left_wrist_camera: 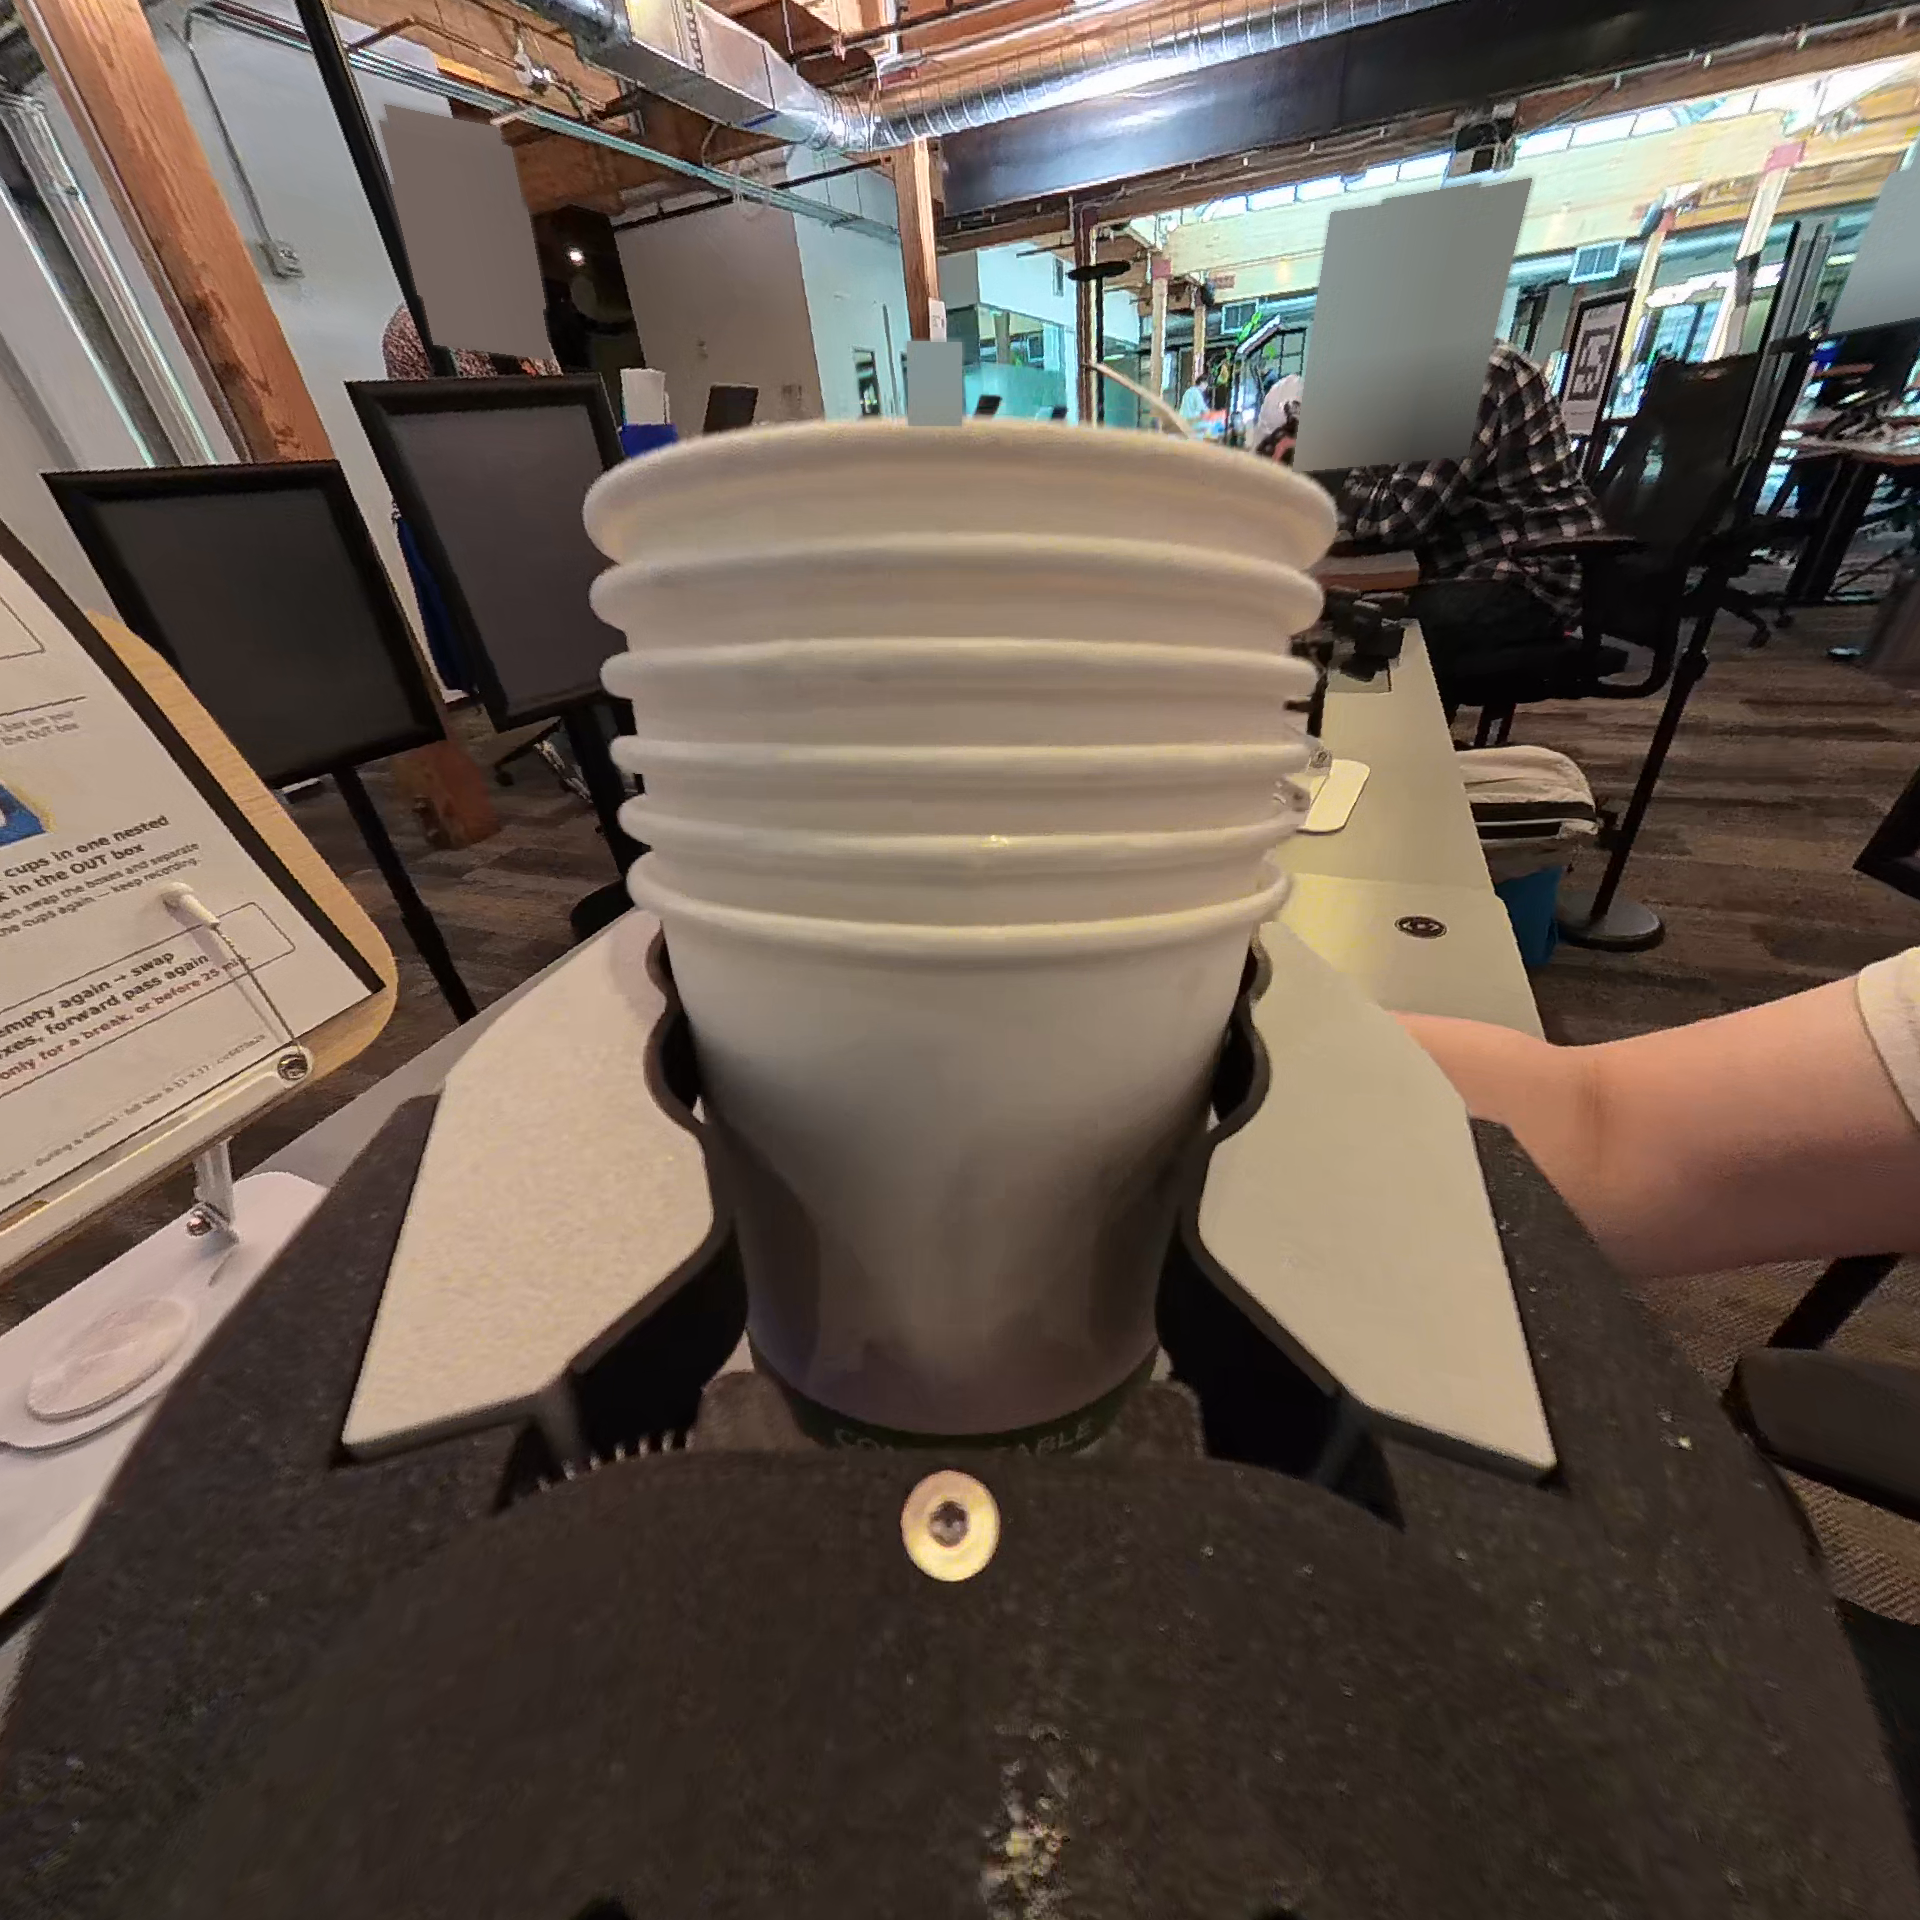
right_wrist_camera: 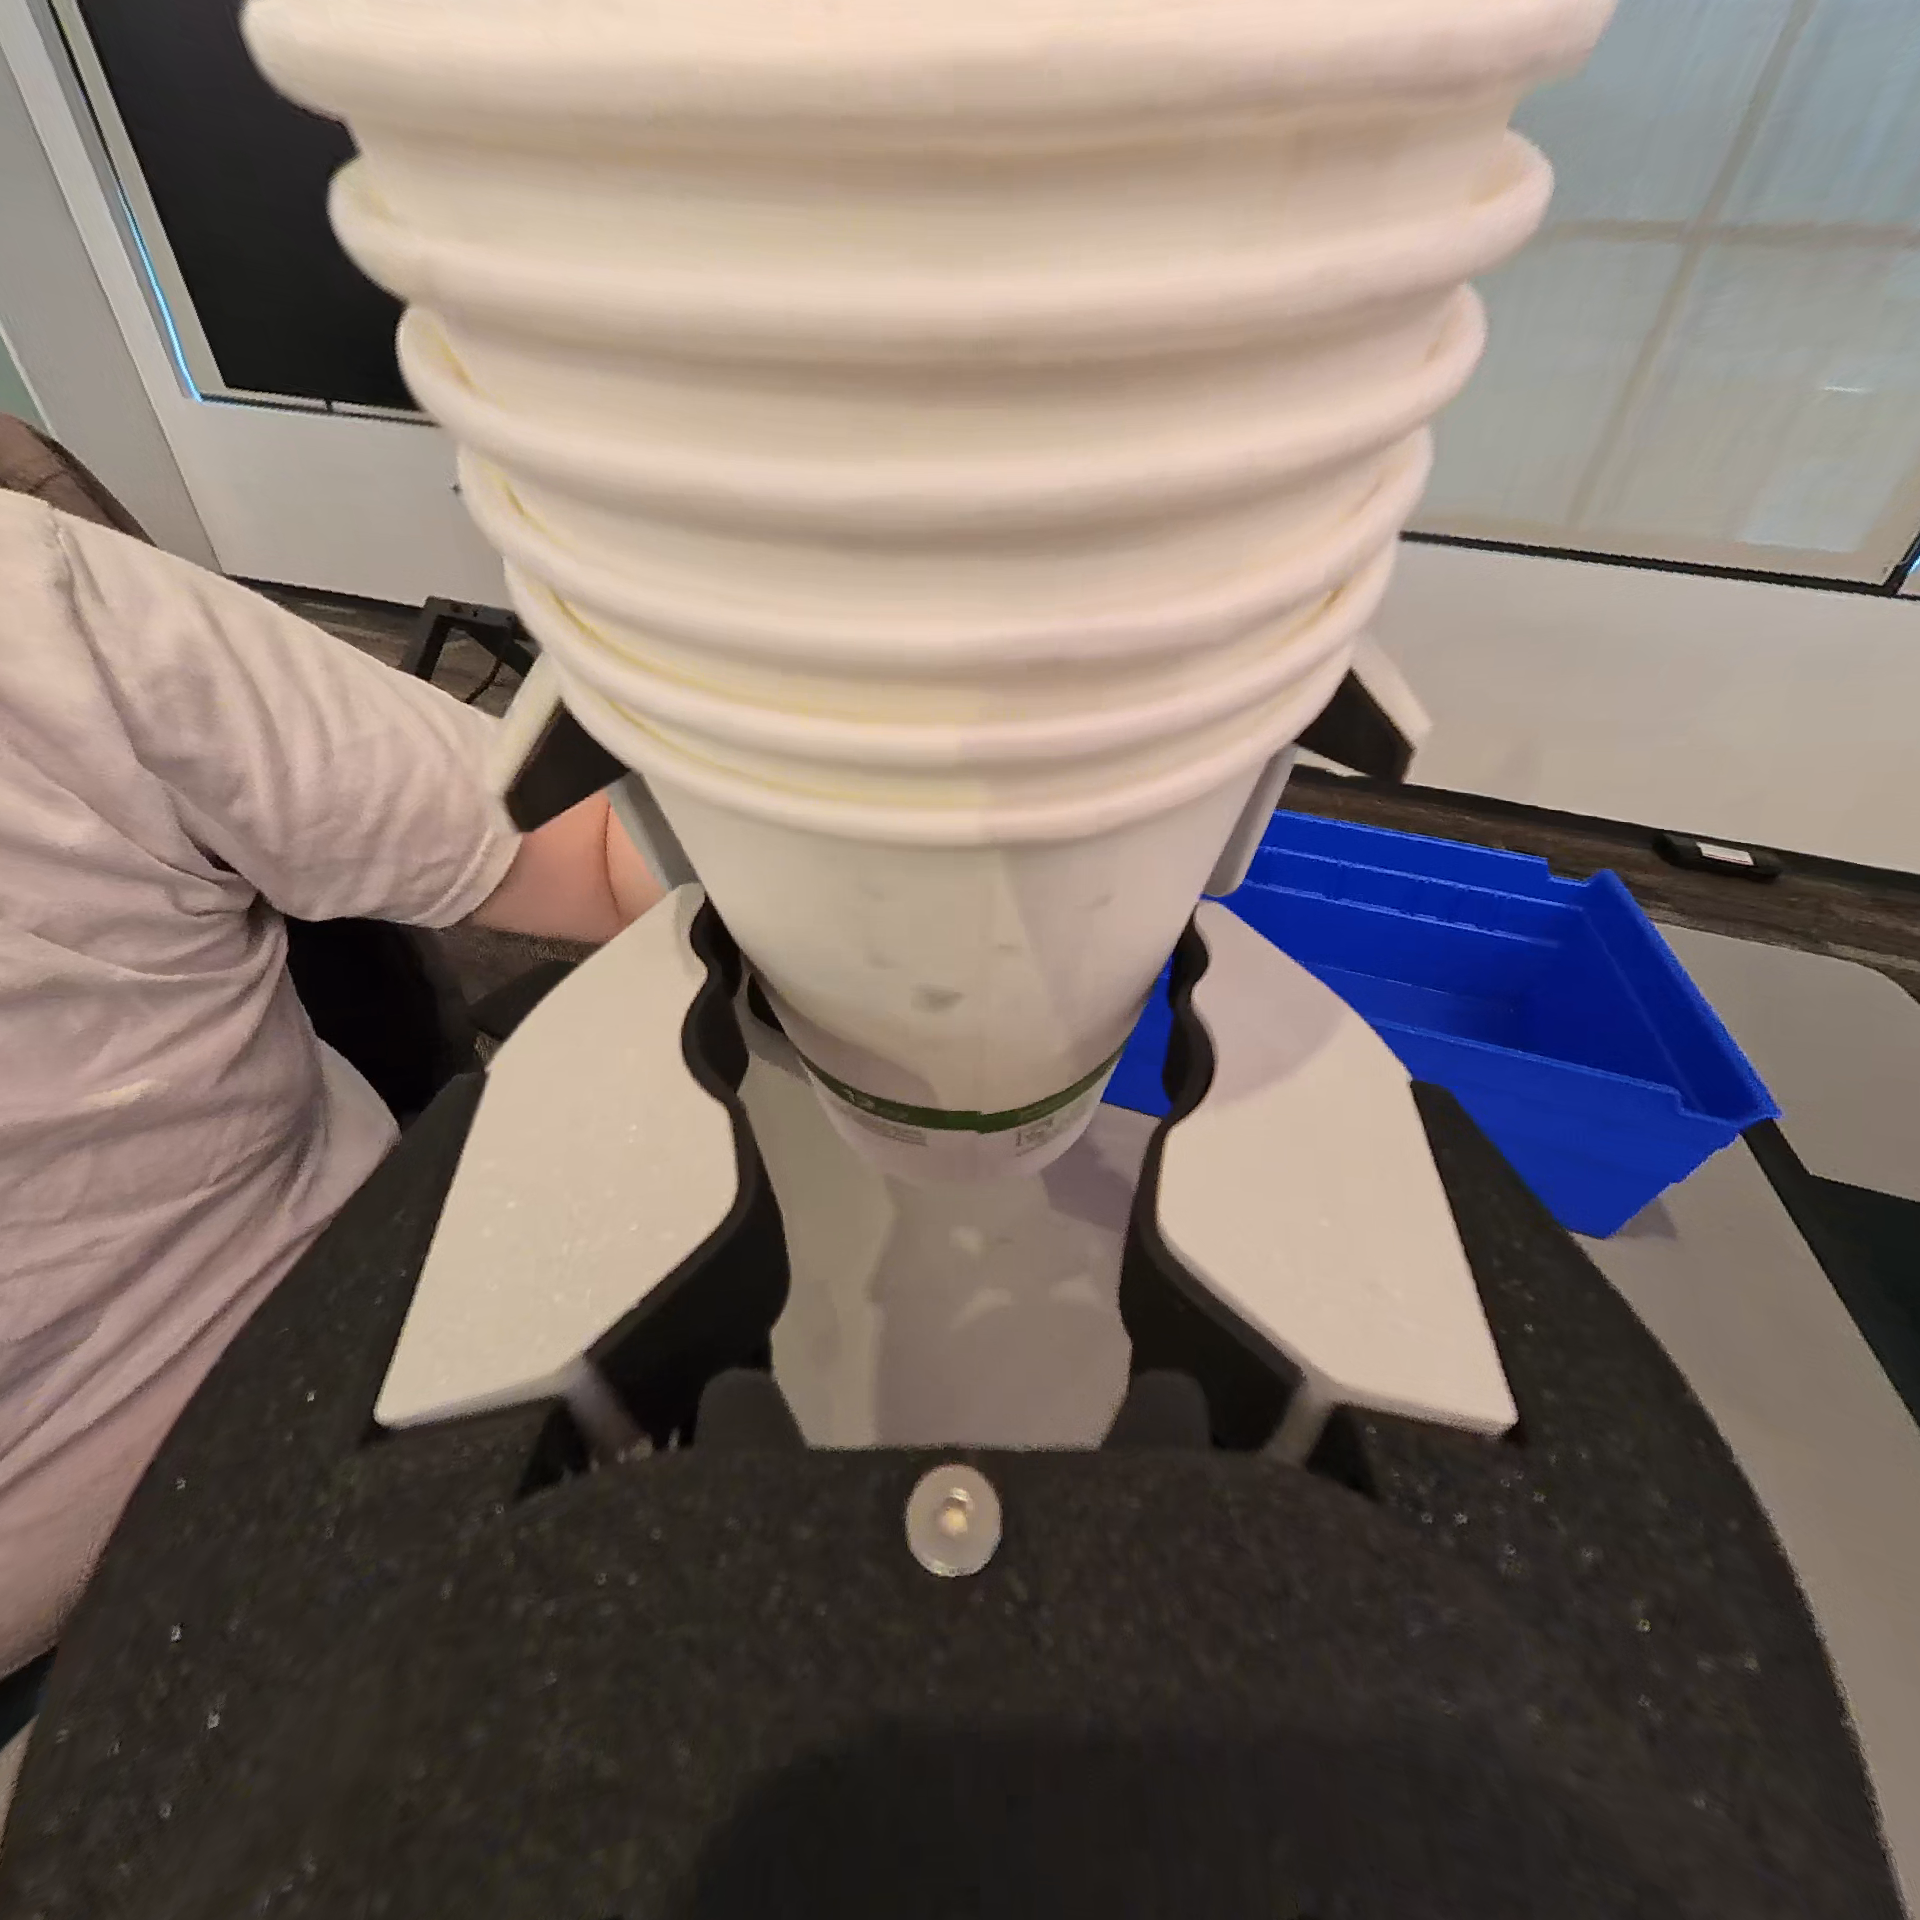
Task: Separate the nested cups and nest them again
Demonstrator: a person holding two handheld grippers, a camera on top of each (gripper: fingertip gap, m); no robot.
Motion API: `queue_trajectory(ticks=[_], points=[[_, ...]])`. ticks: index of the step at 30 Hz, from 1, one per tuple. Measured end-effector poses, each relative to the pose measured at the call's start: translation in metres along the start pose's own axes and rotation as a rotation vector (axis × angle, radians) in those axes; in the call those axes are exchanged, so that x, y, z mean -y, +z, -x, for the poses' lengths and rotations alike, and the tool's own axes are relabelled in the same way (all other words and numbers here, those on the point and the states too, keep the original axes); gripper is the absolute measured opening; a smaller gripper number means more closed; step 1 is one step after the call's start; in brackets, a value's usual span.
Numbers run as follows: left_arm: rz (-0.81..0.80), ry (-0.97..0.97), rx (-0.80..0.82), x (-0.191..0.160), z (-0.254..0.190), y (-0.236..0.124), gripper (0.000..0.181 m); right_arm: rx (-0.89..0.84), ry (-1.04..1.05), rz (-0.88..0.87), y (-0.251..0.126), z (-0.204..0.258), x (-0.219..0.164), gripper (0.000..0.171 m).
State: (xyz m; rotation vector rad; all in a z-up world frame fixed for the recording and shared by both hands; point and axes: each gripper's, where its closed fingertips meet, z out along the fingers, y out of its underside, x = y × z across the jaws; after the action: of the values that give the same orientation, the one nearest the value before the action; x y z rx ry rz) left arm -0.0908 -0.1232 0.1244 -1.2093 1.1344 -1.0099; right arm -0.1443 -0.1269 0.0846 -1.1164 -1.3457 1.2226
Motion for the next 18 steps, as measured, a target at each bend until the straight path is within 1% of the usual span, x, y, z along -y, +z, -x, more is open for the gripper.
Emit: queue_trajectory(ticks=[5,10,13,18], points=[[0.079,0.052,0.019,-0.007,-0.002,0.001,0.1,0.004,-0.032,0.049,-0.002,0.003,-0.006,0.079],[0.154,0.054,0.026,-0.017,-0.001,-0.001,0.099,-0.016,-0.029,0.103,-0.008,0.001,-0.01,0.079],[0.164,0.06,0.039,-0.019,0.0,0.0,0.1,-0.035,-0.04,0.14,-0.01,0.0,-0.014,0.079],[0.151,0.062,0.043,-0.016,0.002,-0.002,0.1,-0.039,-0.054,0.14,-0.012,-0.001,-0.014,0.079]])
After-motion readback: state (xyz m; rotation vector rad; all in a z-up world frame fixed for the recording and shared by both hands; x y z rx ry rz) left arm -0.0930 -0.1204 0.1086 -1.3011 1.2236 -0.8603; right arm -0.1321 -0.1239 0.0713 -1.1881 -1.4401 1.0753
